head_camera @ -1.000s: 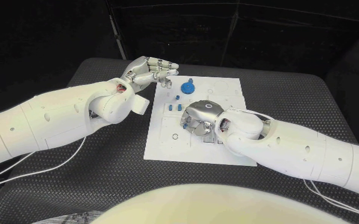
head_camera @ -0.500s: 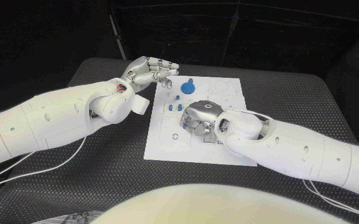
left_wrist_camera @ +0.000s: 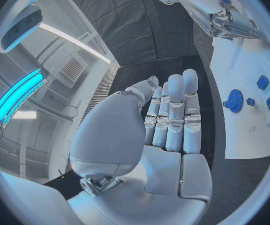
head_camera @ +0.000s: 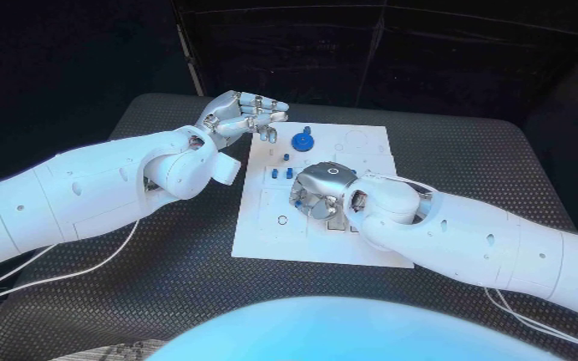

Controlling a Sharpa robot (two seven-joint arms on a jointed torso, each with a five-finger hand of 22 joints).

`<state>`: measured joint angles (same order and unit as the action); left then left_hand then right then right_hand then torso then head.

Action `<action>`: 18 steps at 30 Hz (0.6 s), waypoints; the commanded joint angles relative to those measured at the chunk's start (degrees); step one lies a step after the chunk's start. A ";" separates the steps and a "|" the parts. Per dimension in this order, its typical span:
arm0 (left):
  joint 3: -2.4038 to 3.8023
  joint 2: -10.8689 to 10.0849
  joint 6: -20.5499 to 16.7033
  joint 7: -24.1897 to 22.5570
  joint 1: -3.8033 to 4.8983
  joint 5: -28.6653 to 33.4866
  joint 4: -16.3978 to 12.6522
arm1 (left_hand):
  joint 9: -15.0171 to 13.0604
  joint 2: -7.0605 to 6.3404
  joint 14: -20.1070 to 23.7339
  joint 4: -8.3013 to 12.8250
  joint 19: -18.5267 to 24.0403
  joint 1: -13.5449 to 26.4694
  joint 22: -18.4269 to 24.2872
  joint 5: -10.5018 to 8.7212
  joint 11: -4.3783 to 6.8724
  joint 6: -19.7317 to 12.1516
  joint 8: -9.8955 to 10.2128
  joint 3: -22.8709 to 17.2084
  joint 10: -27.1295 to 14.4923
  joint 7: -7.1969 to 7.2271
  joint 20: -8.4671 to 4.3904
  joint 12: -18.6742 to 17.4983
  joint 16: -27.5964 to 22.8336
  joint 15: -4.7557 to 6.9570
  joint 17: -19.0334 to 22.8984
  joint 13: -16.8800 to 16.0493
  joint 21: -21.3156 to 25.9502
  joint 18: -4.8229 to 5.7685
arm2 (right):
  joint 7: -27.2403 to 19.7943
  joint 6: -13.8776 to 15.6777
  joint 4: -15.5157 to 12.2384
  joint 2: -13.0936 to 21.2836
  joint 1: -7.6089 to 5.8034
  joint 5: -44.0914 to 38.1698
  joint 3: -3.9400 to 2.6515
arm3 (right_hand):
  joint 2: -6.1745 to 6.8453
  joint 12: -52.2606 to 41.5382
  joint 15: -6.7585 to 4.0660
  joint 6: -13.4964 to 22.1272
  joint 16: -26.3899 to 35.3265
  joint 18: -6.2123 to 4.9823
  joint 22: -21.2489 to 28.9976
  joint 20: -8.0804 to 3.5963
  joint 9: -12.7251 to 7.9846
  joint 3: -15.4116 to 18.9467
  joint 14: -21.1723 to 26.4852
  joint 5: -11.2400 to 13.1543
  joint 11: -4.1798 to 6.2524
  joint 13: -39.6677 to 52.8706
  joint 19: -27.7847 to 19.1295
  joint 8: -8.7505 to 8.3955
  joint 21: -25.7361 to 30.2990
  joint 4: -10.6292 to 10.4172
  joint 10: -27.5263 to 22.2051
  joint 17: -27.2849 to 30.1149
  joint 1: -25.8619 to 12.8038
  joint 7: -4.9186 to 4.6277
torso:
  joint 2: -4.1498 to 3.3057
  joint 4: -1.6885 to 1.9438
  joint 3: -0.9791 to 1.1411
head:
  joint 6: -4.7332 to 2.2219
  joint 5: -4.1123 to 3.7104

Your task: Assemble the parts on the task board

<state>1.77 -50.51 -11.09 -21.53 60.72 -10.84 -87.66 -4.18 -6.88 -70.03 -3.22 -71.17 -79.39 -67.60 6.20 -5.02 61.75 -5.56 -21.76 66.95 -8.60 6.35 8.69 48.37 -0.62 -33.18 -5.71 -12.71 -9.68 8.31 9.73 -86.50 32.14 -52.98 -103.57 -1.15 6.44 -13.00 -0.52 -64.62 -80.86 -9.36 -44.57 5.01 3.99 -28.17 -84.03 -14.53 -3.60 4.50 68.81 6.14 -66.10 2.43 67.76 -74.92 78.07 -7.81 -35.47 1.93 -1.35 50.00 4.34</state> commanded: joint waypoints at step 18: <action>0.08 0.17 1.31 0.25 0.09 0.25 0.15 | 0.10 0.38 0.36 0.15 0.14 0.53 0.28 -0.26 -0.27 -0.32 0.46 0.31 -0.53 -0.47 0.12 0.28 -0.38 -0.09 0.12 -0.11 0.35 -0.68 | 0.97 5.53 -0.32 0.62 0.23 -0.77 0.21 | 2.38 4.53 2.23 9.09 2.46 -0.39 7.83 2.44 -0.28 2.17 -1.63 1.69 -3.19 -0.76 -5.70 -2.50 5.07 -0.74 -10.52 3.50 -2.00 -2.19 | 0.01 -0.05 0.02 | 0.00 -0.41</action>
<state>1.77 -50.39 -10.75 -21.29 60.72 -10.84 -87.48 -4.16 -6.70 -70.03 -3.22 -71.17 -79.22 -67.37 6.20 -5.23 61.53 -5.34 -21.76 66.74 -8.81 6.35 8.68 48.37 -0.62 -33.12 -5.76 -12.71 -9.68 8.80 11.95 -86.61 32.67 -52.70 -103.91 -0.93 8.11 -8.22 1.34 -55.99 -78.68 -9.36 -36.76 7.46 3.63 -26.28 -84.03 -13.12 -6.96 3.67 63.46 3.59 -61.22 1.69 57.39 -71.46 76.12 -10.04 -35.46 1.90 -1.32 50.00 3.98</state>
